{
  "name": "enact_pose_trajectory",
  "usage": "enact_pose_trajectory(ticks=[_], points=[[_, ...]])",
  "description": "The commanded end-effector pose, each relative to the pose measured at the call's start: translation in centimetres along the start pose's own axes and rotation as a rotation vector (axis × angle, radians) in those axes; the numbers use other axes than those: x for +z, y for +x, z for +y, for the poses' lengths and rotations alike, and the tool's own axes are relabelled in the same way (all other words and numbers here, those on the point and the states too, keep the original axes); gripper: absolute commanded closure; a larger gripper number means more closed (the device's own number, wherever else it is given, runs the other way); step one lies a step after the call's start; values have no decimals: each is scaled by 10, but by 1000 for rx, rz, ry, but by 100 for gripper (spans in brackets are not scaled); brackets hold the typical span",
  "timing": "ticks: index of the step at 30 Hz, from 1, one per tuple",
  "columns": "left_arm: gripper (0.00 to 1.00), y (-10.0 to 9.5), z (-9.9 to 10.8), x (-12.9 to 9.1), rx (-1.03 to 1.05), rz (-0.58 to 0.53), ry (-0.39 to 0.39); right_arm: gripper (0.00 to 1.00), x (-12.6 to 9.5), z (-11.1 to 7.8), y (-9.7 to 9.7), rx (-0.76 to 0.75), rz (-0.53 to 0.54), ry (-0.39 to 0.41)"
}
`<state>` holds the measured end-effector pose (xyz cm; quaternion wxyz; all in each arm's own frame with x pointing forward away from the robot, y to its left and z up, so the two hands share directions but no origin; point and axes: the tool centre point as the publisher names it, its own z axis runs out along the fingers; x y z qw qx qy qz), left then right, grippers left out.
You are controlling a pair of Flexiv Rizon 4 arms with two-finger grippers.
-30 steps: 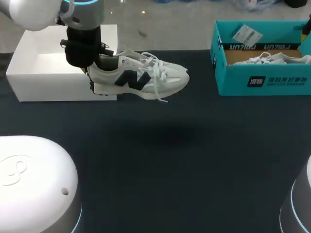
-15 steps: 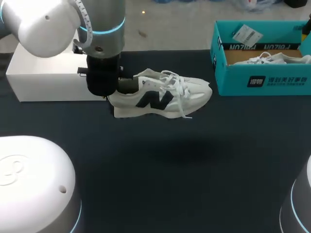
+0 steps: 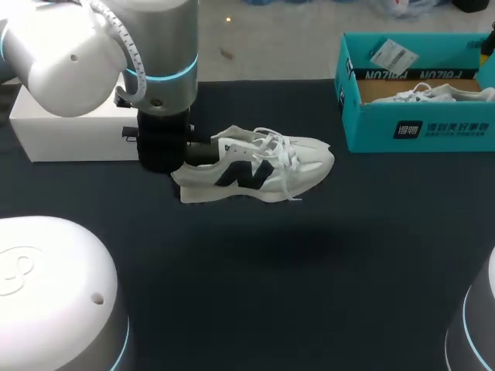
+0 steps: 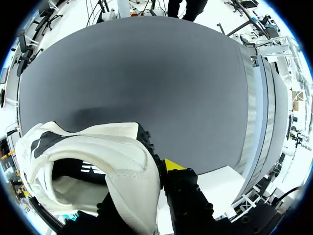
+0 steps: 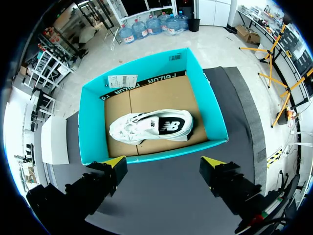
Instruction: Take the shoe out of the shoebox, open the shoe tongue, remove and reinsert the insole, then place the shoe into the shoebox
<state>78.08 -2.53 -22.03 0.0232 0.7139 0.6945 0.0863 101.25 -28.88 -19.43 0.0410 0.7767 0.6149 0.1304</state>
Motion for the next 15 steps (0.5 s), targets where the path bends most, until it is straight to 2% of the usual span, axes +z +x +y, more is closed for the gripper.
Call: enact_pose_trajectory(ticks=[1,5,9,10,15], points=[[100,-6,5,17,-3,10,32,0,0,0,0,1,0,-1],[100,-5,3,41,-3,44,75,0,0,0,0,1,0,-1],[100,-5,0,67,24,125,100,0,0,0,0,1,0,-1],[100,-5,-1,74,30,145,127,0,0,0,0,1,0,-1],[100,-9,-7,102,46,165,136,0,0,0,0,1,0,-1]])
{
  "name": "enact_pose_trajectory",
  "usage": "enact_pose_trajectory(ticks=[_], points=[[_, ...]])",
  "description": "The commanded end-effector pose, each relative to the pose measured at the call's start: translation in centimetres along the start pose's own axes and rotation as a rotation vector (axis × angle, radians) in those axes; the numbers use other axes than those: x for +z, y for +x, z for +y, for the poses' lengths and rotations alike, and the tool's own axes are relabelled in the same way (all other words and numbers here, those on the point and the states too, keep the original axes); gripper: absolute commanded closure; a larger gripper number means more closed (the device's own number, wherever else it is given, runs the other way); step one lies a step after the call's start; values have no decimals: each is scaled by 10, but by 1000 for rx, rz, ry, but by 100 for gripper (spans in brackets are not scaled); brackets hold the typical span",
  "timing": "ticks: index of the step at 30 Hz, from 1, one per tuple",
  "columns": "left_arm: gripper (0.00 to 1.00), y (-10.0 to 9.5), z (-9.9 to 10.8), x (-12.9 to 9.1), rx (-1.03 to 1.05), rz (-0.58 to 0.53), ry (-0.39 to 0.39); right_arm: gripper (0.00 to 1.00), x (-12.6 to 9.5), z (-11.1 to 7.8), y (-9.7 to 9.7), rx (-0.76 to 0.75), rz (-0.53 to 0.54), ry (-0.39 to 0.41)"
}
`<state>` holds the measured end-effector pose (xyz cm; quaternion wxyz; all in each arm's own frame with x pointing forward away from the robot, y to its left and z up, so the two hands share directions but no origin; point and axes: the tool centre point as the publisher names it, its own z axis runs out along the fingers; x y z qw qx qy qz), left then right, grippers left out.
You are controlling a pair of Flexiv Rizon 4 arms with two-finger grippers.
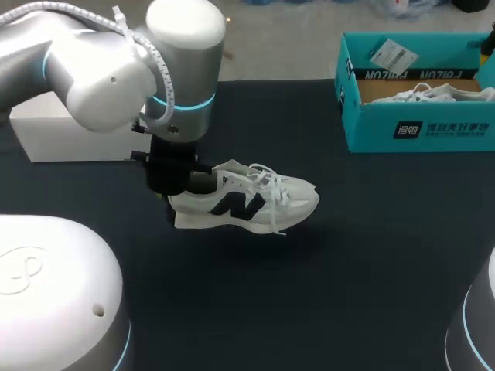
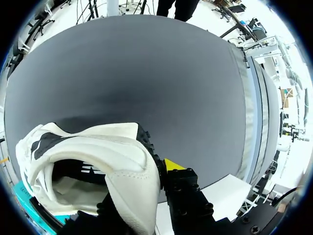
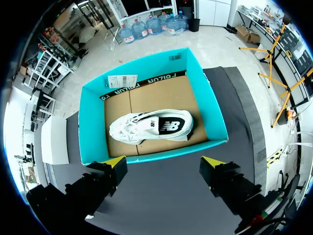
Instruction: Take the shoe out of the shoebox, open the shoe tongue, remove and reinsert the insole, then place the shoe into the shoebox
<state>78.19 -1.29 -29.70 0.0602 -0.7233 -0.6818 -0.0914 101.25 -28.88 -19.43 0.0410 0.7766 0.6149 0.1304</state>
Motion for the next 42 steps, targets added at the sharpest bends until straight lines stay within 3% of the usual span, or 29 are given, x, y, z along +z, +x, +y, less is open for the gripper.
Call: enact_pose_trajectory(ticks=[1,17,25,26,28,29,31,42], points=[[100,-19,6,29,3,47,26,0,0,0,0,1,-1,-1],[100,-39,1,92,-14,-12,-15,0,0,0,0,1,-1,-1],[100,-39,0,99,-32,-68,-29,0,0,0,0,1,-1,-1],[79,-38,-1,98,-32,-77,-28,0,0,0,0,1,-1,-1],[51,-38,-2,98,-29,-79,-27,0,0,0,0,1,-1,-1],[30,-37,-3,98,-23,-91,-20,0,0,0,0,1,-1,-1],[0,-37,-3,96,-25,-103,-34,0,0,0,0,1,-1,-1],[0,-40,1,39,-97,-303,-85,0,0,0,0,1,-1,-1]])
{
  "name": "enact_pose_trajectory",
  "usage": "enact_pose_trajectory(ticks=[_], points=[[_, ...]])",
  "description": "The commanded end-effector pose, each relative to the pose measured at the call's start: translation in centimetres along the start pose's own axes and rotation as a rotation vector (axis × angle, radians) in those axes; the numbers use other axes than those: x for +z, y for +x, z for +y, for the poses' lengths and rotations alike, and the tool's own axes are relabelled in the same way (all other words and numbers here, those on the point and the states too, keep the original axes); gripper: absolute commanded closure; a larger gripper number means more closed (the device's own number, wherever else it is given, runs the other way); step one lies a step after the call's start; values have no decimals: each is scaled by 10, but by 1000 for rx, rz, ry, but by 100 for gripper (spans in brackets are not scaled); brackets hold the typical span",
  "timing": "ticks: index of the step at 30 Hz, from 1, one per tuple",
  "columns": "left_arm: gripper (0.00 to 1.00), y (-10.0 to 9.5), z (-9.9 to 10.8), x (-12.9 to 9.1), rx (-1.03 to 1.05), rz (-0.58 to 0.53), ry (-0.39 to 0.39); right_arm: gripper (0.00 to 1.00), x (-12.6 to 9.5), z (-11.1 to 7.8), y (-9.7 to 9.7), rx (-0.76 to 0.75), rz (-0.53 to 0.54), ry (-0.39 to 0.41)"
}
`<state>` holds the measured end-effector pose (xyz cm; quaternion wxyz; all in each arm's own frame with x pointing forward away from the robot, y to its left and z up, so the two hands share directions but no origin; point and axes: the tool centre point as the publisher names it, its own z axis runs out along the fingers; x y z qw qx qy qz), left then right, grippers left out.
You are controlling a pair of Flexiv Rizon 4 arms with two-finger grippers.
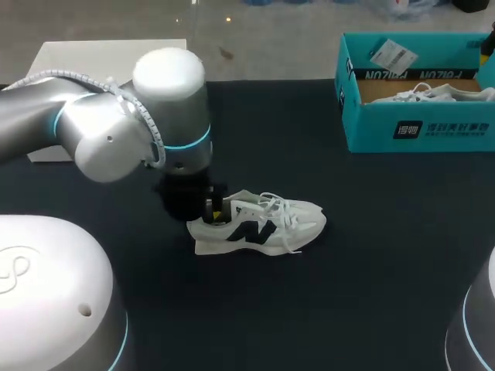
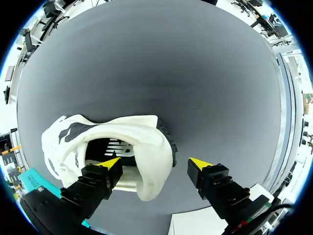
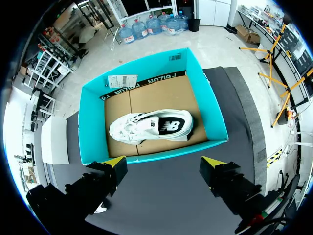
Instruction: Take the shoe out of the shoebox, open the shoe tongue, remove and reinsert the insole, then place the shoe into the shoebox
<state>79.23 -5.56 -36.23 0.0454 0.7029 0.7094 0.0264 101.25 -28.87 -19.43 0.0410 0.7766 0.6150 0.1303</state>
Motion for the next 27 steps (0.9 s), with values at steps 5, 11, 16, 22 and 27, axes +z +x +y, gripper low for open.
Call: enact_pose_trajectory(ticks=[5,11,16,22,27], points=[[0,18,-9,-43,-128,-230,-80,0,0,0,0,1,-1,-1],[0,29,-13,-59,-323,-463,-176,0,0,0,0,1,-1,-1],[0,29,-12,-62,-317,-510,-208,0,0,0,0,1,-1,-1],[0,29,-12,-62,-317,-510,-208,0,0,0,0,1,-1,-1],[0,29,-12,-62,-317,-510,-208,0,0,0,0,1,-1,-1]])
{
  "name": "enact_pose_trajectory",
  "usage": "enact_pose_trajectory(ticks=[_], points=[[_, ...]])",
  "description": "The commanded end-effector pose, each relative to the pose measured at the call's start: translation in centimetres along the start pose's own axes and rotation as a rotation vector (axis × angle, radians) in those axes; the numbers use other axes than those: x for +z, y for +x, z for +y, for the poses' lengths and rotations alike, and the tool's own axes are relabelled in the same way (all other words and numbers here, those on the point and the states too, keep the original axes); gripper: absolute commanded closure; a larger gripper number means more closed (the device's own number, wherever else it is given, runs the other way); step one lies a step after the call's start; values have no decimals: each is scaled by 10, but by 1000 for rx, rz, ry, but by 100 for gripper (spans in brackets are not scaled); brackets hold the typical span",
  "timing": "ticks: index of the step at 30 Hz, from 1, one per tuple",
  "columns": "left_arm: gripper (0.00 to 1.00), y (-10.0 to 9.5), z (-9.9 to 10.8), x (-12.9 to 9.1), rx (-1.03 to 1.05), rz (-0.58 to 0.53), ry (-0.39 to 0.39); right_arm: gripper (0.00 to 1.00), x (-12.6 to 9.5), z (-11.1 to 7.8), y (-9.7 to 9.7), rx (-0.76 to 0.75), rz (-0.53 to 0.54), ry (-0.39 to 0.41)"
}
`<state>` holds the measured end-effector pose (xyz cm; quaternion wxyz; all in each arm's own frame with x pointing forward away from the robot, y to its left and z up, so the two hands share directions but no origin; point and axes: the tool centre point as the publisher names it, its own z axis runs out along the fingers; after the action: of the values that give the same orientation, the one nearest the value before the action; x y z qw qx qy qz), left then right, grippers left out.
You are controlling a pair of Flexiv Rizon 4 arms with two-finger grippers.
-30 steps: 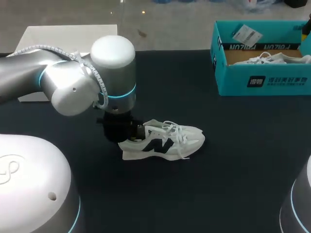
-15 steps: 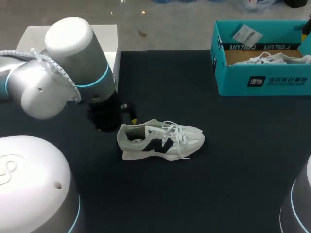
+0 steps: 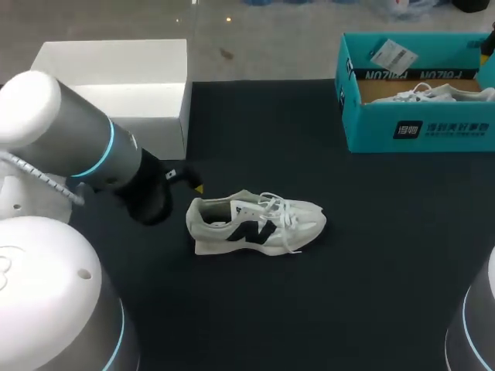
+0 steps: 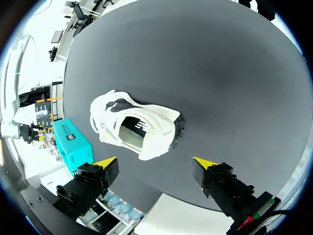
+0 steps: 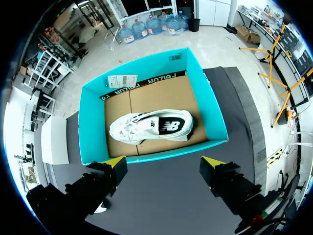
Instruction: Take the shoe out of the shoebox, open the shoe tongue, remove and reinsert the insole, then place the shoe into the shoebox
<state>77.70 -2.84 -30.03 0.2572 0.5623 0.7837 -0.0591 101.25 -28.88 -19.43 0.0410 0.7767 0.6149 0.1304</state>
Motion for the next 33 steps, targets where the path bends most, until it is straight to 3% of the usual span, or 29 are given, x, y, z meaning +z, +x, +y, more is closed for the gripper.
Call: enact_pose_trajectory(ticks=[1,4,11,22,24,33], points=[[0,5,-2,0,2,-100,-3,0,0,0,0,1,-1,-1],[0,-10,9,-1,-285,-224,136,0,0,0,0,1,-1,-1],[0,-14,24,-16,-621,-332,259,0,0,0,0,1,-1,-1],[0,0,16,-37,-783,-390,377,0,0,0,0,1,-1,-1],[0,5,12,-42,-900,-471,480,0,0,0,0,1,-1,-1],[0,5,12,-42,-900,-471,480,0,0,0,0,1,-1,-1]])
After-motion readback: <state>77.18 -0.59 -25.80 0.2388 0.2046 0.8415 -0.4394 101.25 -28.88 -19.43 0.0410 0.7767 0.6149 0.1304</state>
